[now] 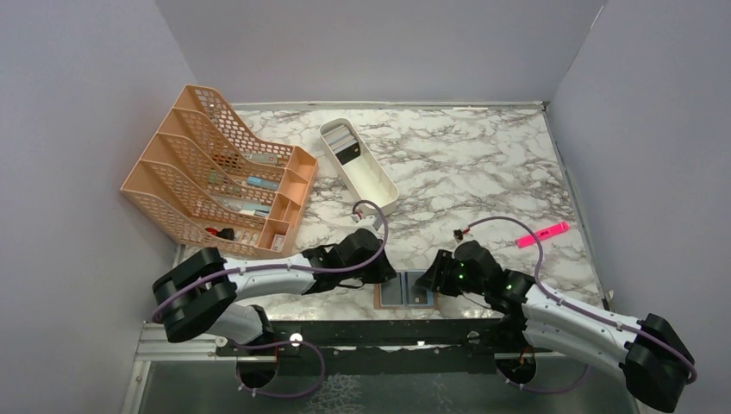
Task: Put the credit cards into the card holder
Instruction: Turn over the card slot in the card holder.
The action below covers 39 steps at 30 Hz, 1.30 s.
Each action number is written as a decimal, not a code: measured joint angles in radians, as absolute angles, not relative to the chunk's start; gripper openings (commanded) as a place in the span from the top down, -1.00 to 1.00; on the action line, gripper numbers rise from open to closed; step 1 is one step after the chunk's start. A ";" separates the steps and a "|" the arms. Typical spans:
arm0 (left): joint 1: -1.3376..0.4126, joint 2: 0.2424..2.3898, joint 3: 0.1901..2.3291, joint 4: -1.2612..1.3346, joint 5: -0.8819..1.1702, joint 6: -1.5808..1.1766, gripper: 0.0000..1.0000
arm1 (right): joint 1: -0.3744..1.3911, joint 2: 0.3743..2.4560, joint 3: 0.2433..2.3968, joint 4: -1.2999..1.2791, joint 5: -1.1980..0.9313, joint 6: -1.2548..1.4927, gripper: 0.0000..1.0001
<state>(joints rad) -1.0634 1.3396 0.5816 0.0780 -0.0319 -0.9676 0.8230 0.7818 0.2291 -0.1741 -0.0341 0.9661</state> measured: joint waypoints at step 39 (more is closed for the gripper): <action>-1.076 1.605 0.627 0.252 0.076 -0.982 1.00 | 0.823 0.766 0.212 -0.163 -0.027 0.969 0.05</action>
<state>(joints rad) -1.0760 1.6051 0.6266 0.2516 0.0757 -0.9821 0.8230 0.7662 0.2119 -0.1627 -0.0269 0.9688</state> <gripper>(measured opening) 0.008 0.472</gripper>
